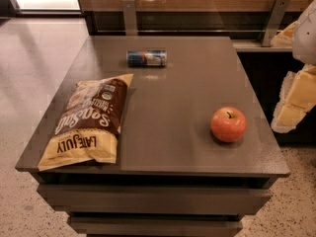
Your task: Place redbull can upright
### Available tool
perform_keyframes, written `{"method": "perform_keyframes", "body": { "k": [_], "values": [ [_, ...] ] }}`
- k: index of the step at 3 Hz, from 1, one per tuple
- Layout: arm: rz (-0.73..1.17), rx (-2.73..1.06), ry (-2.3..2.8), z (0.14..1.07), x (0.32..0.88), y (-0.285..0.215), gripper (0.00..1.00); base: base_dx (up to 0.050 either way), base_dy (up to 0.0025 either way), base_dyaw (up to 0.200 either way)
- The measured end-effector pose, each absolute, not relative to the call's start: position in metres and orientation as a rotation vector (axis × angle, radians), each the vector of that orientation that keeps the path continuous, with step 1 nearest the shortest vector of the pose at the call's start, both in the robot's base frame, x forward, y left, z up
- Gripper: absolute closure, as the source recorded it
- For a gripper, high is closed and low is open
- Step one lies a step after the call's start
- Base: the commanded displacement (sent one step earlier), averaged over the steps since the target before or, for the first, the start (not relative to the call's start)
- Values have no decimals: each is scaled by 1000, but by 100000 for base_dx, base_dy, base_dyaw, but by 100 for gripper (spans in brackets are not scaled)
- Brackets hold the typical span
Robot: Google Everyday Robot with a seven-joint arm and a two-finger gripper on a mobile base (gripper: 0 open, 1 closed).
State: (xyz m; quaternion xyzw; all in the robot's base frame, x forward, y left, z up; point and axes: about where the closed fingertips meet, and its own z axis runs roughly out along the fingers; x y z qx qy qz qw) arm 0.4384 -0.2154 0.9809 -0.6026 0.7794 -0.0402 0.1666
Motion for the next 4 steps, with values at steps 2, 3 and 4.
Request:
{"method": "perform_keyframes", "body": {
  "k": [2, 3, 4],
  "values": [
    [-114, -1716, 2215, 982, 439, -215, 0, 1100, 26, 2349],
    [-106, -1735, 2184, 989, 463, -204, 0, 0, 0, 0],
    [-86, -1736, 2154, 993, 501, -187, 0, 0, 0, 0]
  ]
}}
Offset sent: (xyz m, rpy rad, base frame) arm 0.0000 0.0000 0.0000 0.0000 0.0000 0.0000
